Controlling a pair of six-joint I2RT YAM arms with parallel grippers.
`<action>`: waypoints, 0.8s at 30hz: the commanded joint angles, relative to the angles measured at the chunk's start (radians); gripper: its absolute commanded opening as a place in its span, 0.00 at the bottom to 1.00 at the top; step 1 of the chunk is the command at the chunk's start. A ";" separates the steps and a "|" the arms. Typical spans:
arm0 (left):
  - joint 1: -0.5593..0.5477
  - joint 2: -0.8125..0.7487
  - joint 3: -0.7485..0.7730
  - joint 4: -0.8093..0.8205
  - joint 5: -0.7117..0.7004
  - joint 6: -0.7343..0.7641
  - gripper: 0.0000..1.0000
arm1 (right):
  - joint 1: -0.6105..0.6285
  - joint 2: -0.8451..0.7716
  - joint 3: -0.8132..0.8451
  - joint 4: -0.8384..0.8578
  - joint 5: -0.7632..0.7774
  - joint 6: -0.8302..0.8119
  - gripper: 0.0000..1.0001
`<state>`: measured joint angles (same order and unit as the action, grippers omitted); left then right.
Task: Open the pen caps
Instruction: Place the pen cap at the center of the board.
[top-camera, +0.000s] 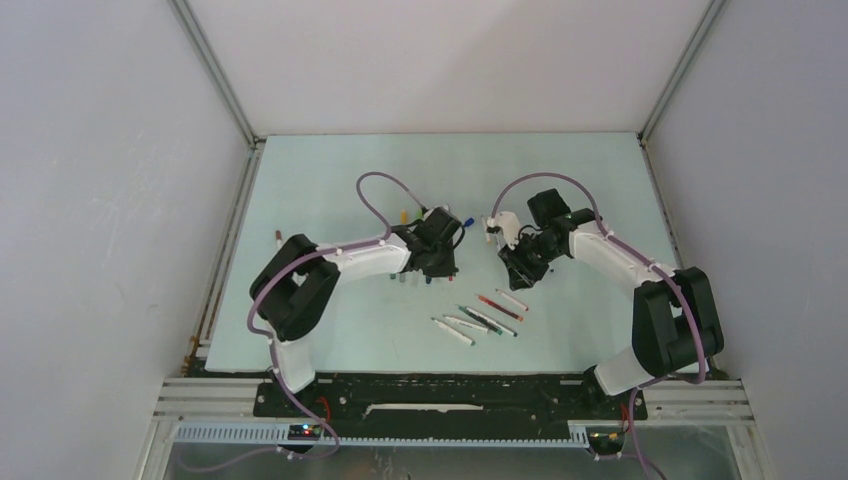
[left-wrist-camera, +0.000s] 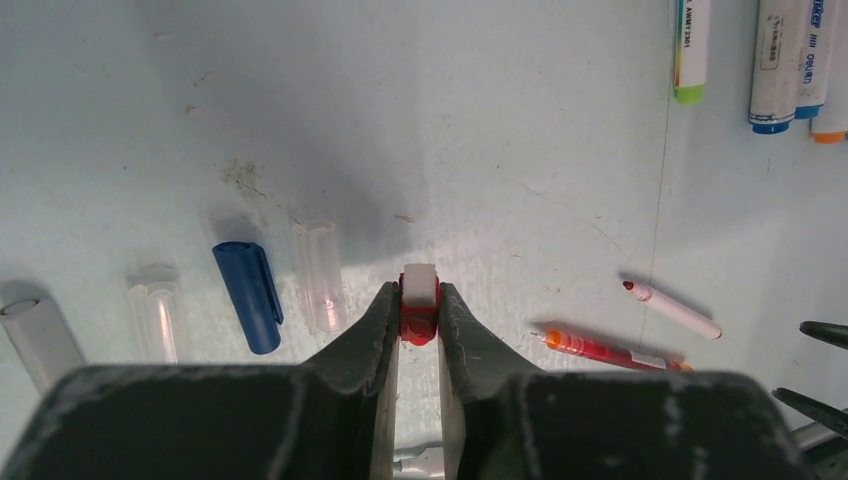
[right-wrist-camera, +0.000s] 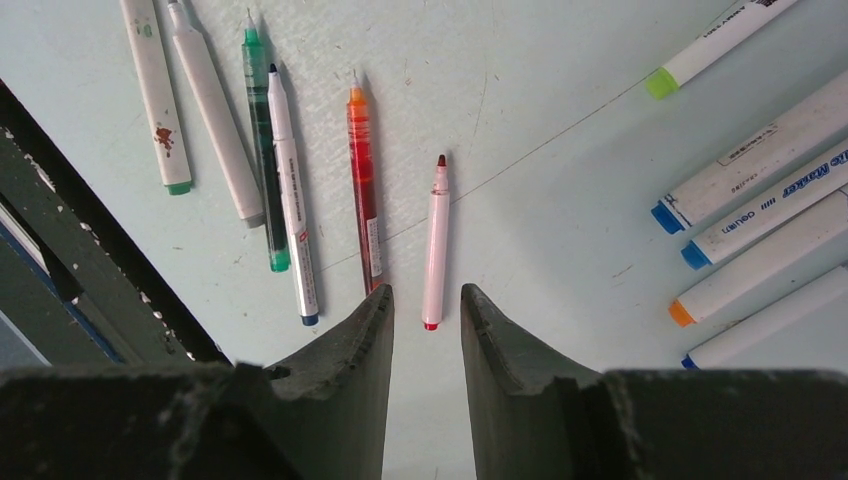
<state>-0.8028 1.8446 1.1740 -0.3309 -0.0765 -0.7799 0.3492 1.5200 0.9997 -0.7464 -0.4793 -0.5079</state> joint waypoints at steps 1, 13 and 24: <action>-0.005 0.015 0.068 -0.022 -0.019 0.028 0.21 | -0.003 -0.037 0.036 0.000 -0.019 -0.009 0.33; -0.005 -0.002 0.091 -0.046 -0.026 0.047 0.29 | -0.006 -0.045 0.037 -0.004 -0.024 -0.009 0.33; 0.001 -0.359 -0.074 0.028 -0.151 0.186 0.38 | -0.011 -0.061 0.036 -0.013 -0.040 -0.019 0.34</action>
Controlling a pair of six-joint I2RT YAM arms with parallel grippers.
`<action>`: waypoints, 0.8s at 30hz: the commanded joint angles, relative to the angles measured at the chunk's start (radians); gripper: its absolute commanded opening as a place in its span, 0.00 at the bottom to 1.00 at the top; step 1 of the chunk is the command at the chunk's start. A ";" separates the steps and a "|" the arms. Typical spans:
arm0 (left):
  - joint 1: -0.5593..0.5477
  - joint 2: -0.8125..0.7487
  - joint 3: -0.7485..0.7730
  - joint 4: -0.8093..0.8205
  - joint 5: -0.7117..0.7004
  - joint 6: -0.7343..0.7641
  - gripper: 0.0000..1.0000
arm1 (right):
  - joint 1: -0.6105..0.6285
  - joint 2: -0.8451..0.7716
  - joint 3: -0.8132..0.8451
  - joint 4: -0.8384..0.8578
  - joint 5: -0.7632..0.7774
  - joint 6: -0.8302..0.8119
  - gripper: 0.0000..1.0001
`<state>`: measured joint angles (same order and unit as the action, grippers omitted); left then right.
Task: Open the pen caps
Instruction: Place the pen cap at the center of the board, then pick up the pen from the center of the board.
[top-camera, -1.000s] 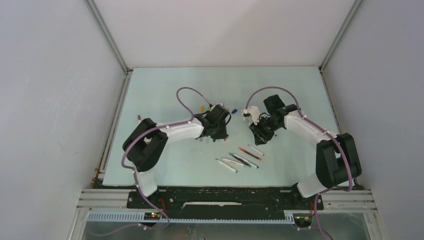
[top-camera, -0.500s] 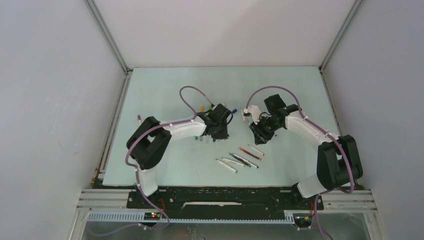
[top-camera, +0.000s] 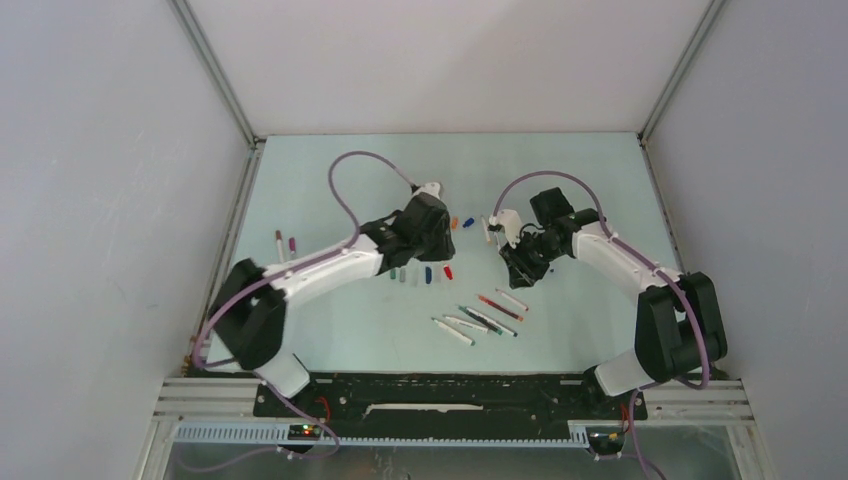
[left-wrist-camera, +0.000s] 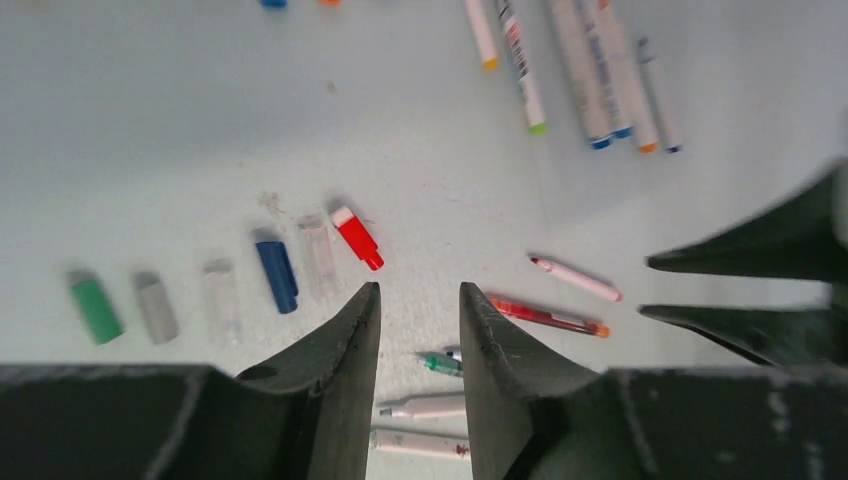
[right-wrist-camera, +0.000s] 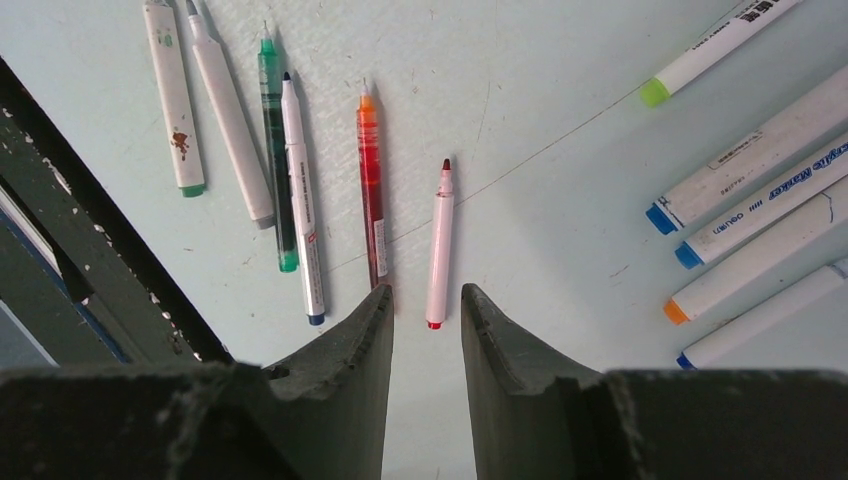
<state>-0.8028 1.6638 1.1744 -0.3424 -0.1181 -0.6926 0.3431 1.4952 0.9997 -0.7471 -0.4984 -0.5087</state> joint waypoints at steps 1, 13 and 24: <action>0.005 -0.214 -0.098 0.033 -0.148 0.120 0.38 | -0.005 -0.038 0.036 -0.014 -0.025 -0.021 0.34; 0.332 -0.604 -0.404 0.029 -0.331 0.253 0.65 | -0.007 -0.056 0.036 -0.026 -0.046 -0.035 0.34; 0.699 -0.596 -0.565 0.299 -0.212 0.284 0.72 | -0.006 -0.076 0.037 -0.032 -0.061 -0.041 0.34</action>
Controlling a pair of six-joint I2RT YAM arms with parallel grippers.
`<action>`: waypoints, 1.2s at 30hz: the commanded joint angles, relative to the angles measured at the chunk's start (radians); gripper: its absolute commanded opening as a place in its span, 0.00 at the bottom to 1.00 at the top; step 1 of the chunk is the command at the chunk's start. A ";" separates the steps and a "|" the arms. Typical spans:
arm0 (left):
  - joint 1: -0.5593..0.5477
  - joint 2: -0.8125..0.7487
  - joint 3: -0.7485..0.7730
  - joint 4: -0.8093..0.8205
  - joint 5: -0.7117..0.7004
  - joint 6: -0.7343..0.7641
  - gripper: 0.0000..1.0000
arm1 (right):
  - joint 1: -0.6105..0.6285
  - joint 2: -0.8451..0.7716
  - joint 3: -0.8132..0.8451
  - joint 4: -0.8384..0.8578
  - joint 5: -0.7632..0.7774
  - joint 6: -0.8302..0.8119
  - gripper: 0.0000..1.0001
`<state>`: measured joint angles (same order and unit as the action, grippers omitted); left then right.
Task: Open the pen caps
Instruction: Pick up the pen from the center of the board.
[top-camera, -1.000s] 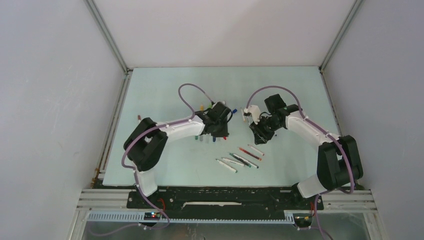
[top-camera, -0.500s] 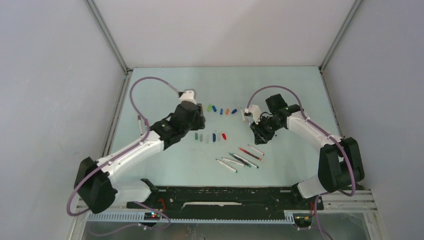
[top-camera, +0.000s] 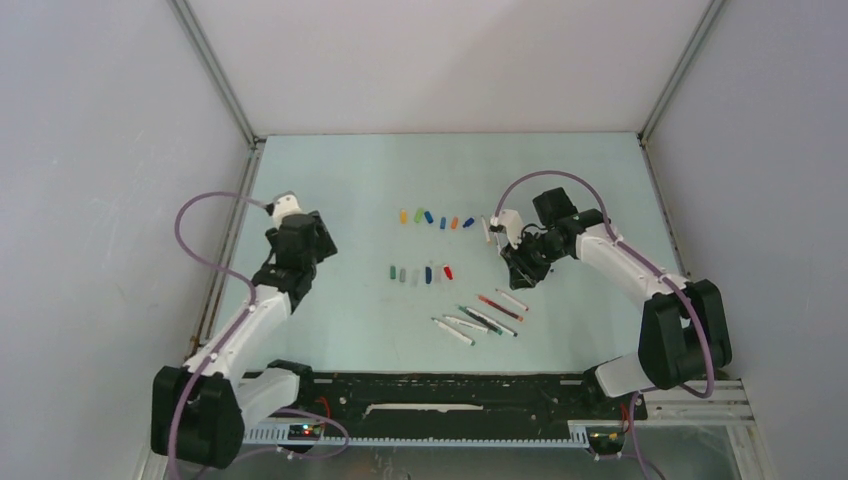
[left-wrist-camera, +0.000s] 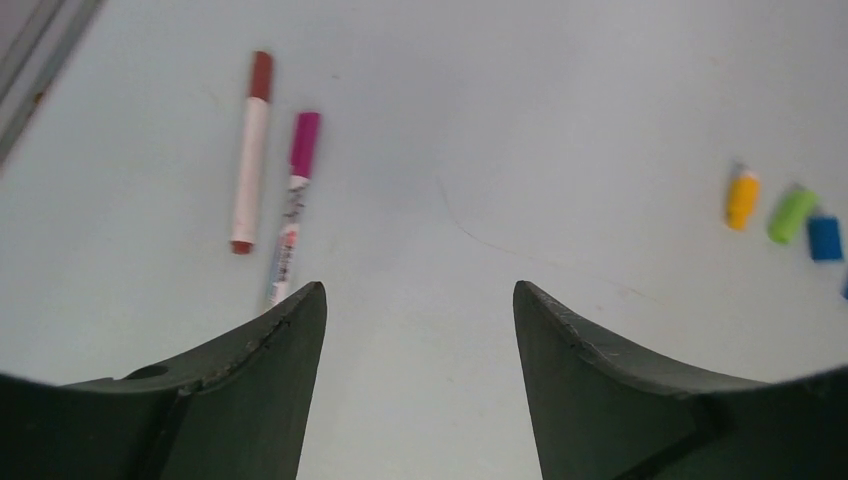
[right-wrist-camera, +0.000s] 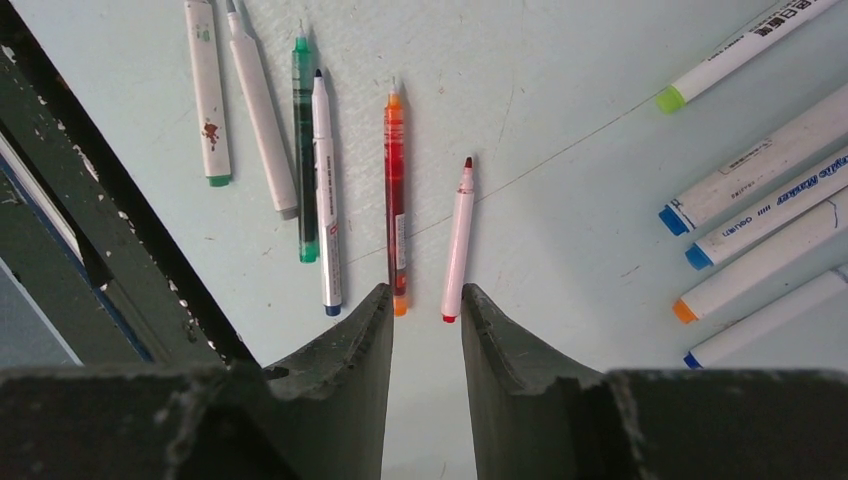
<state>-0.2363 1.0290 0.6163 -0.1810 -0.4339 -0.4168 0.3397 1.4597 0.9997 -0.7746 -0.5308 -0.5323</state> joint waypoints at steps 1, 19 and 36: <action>0.179 0.065 0.002 0.136 0.144 -0.007 0.72 | -0.002 -0.043 0.036 -0.005 -0.031 -0.017 0.34; 0.411 0.534 0.377 -0.122 0.045 0.076 0.53 | 0.035 -0.074 0.037 -0.011 -0.034 -0.027 0.34; 0.478 0.747 0.517 -0.239 0.230 0.141 0.40 | 0.039 -0.069 0.037 -0.015 -0.035 -0.029 0.34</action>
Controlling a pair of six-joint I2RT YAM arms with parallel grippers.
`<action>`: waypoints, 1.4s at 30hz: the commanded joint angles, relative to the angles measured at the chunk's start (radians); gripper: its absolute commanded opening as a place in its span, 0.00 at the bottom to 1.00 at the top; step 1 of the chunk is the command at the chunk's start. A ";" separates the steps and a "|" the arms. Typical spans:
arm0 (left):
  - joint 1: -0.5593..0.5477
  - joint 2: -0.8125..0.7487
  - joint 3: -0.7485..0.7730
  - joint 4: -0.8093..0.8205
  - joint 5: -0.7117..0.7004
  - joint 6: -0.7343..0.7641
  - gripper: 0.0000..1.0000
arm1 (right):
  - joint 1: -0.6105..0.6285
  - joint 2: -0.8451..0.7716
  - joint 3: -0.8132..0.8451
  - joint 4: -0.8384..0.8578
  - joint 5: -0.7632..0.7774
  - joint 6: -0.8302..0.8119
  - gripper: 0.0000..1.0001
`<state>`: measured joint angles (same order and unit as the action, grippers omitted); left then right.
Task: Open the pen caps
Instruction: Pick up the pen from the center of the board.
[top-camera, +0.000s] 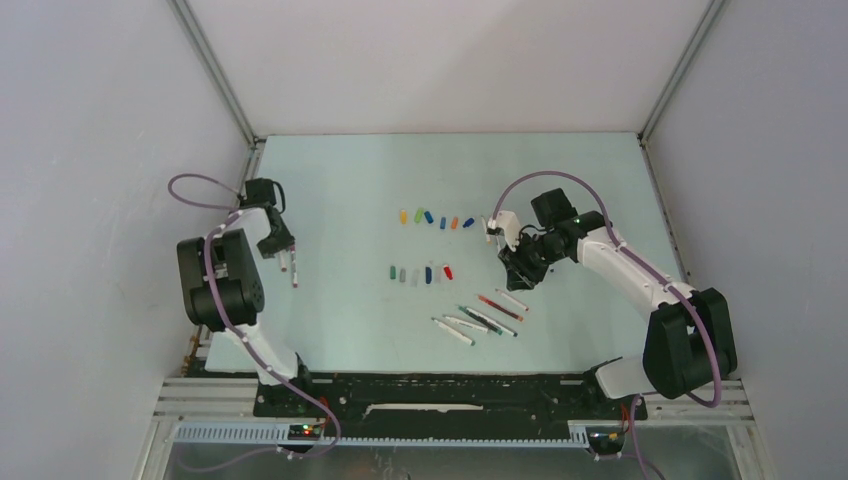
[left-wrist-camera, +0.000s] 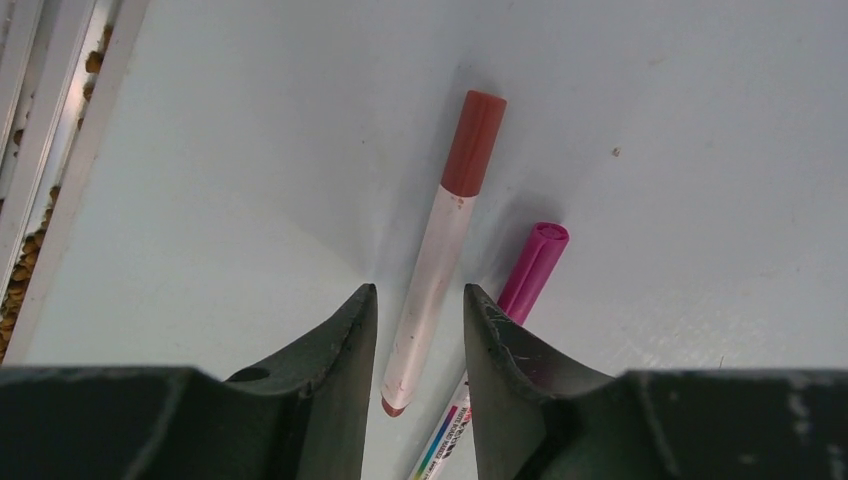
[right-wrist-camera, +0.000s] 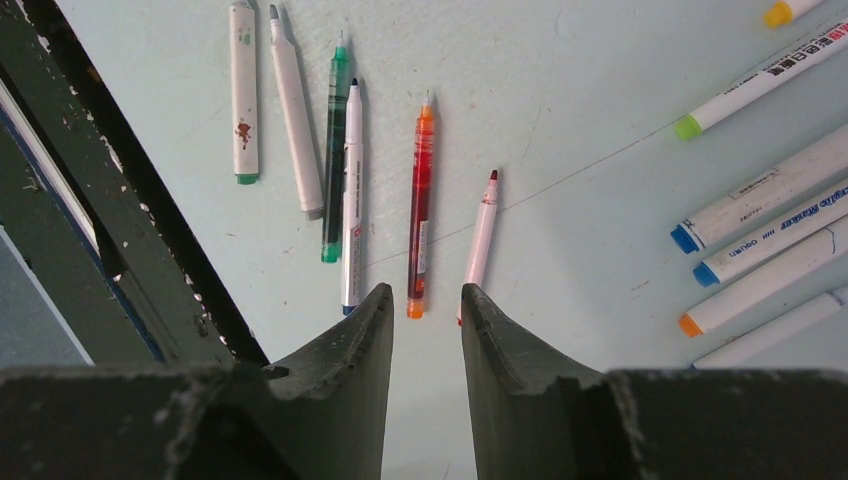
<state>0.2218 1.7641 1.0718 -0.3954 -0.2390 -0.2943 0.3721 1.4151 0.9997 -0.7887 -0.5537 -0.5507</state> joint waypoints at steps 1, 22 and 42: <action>0.023 0.014 0.064 -0.026 0.039 0.018 0.39 | 0.006 -0.024 0.036 -0.001 -0.011 -0.011 0.34; 0.025 0.059 0.135 -0.110 0.052 0.083 0.34 | -0.013 -0.052 0.036 -0.008 -0.036 -0.019 0.34; 0.017 0.131 0.242 -0.246 0.054 0.161 0.35 | -0.036 -0.082 0.037 -0.015 -0.062 -0.028 0.34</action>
<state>0.2398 1.8671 1.2198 -0.5720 -0.1974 -0.1814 0.3401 1.3624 0.9997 -0.8001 -0.5957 -0.5583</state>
